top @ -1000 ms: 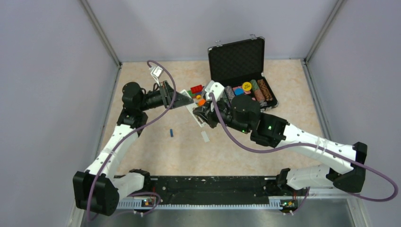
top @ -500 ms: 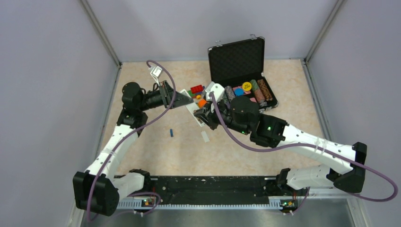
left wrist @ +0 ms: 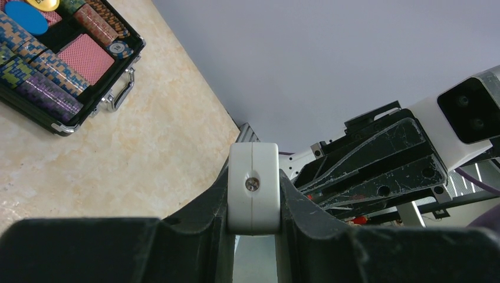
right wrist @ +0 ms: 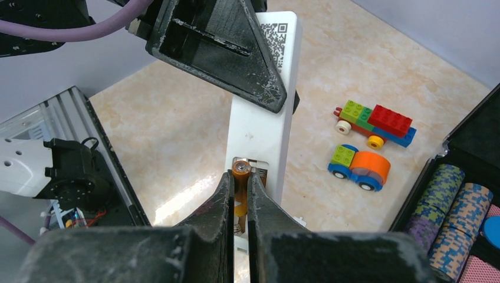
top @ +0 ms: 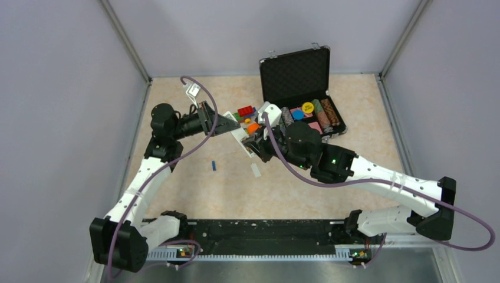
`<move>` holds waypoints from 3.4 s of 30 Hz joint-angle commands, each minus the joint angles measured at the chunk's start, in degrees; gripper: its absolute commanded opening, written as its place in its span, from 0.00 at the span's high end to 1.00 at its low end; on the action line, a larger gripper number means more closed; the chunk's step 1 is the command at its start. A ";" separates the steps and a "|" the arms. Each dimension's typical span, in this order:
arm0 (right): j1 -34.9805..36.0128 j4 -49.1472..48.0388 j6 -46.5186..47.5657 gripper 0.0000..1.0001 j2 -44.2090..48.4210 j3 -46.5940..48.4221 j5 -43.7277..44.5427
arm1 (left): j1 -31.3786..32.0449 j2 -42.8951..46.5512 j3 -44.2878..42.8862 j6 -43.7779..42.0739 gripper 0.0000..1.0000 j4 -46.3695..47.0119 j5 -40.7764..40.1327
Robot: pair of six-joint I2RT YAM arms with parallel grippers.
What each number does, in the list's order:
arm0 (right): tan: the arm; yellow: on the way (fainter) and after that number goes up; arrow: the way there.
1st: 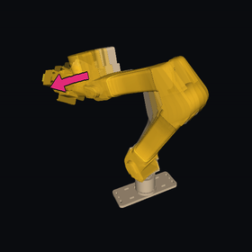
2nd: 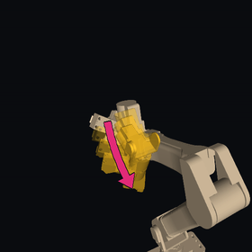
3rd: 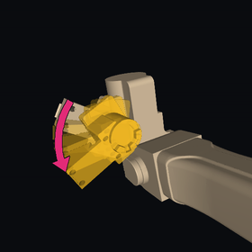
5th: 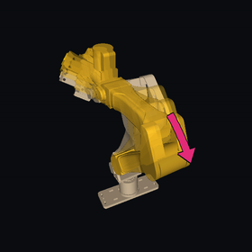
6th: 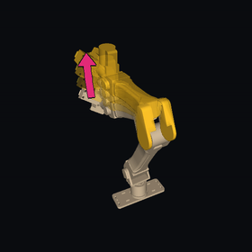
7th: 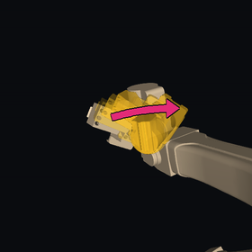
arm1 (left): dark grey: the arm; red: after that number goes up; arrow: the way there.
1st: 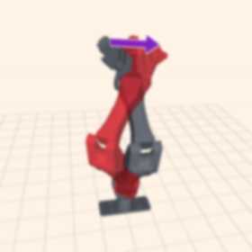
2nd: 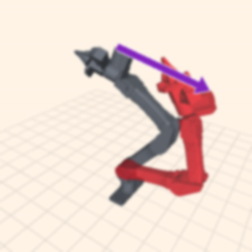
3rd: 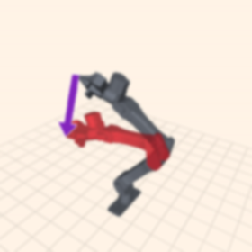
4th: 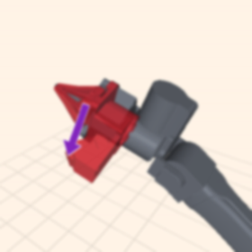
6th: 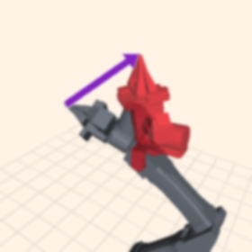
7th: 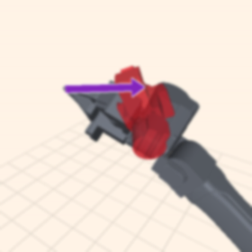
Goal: Load the batteries into the remote control
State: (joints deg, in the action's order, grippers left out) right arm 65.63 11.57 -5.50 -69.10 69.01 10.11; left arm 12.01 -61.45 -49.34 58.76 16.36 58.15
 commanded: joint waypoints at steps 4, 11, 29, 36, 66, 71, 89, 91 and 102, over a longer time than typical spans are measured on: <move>0.32 0.28 1.43 1.00 -0.50 0.19 -1.64 | 0.03 1.73 -0.70 1.02 1.00 1.84 0.02; 0.35 3.16 2.76 1.00 -1.51 0.79 -2.78 | 0.03 1.42 -0.93 2.37 1.00 2.64 -0.19; 0.34 10.83 2.43 1.00 -5.69 4.98 -2.47 | 0.03 0.16 -0.58 1.80 1.00 1.04 -1.76; 0.31 10.26 -0.97 1.00 -5.86 4.53 -0.51 | -0.05 -0.25 -0.81 2.27 1.00 0.78 -2.60; 0.32 8.45 -3.61 0.74 -6.08 5.91 4.16 | -0.06 0.21 0.74 1.59 1.00 -0.72 -2.70; 0.37 8.49 -4.44 0.67 -5.65 6.72 4.86 | -0.06 0.11 0.74 1.18 1.00 -1.12 -2.83; -1.67 22.67 -18.61 0.10 -2.39 16.22 13.54 | -0.06 0.68 1.61 3.88 1.00 4.78 -3.93; -3.52 25.44 -24.42 0.08 -1.97 16.51 12.52 | -0.06 1.21 2.15 5.17 1.00 7.77 -4.61; -8.07 14.74 -49.45 0.01 -0.88 8.52 1.61 | -0.06 5.82 1.78 1.77 1.00 5.00 -11.41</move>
State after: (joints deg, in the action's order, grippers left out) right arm 57.58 33.91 -43.70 -71.96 81.12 15.33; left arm 11.84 -57.91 -47.13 61.80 18.83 49.95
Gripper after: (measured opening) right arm 0.987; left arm 0.293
